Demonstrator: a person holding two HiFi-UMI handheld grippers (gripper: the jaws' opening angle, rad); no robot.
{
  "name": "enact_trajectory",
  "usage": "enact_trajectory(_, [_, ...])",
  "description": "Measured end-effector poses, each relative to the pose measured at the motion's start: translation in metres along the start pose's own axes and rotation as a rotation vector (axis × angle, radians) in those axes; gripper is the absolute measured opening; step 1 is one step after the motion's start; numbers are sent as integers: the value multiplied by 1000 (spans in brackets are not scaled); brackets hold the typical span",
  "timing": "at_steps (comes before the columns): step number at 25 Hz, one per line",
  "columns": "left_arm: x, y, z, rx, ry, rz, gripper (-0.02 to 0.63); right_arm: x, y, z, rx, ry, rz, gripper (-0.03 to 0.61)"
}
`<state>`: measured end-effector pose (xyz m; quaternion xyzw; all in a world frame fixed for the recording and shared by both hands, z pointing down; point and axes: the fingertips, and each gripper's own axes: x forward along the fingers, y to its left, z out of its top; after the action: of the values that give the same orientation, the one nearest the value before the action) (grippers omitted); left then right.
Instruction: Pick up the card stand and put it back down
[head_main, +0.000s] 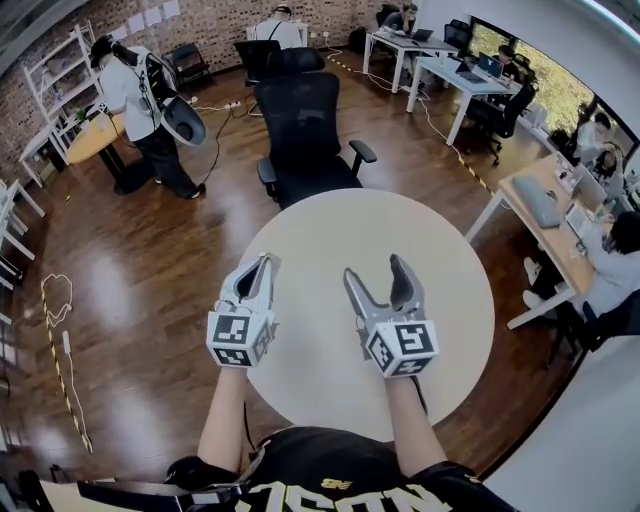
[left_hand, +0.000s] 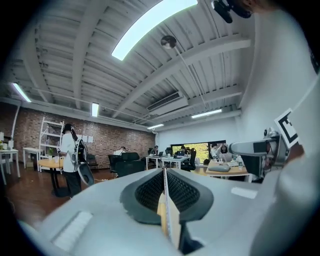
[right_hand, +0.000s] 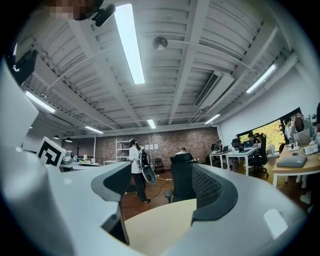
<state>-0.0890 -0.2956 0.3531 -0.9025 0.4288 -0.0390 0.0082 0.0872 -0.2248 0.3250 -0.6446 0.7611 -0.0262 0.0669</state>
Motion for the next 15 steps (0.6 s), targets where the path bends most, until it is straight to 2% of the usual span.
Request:
enact_trajectory(7, [2, -14, 5, -52, -77, 84, 14, 1, -5, -14, -3, 25, -37, 383])
enact_trajectory(11, [8, -22, 4, -40, -58, 96, 14, 3, -6, -16, -8, 32, -35, 383])
enact_trajectory(15, [10, -32, 3, 3, -37, 59, 12, 3, -6, -17, -5, 38, -28, 383])
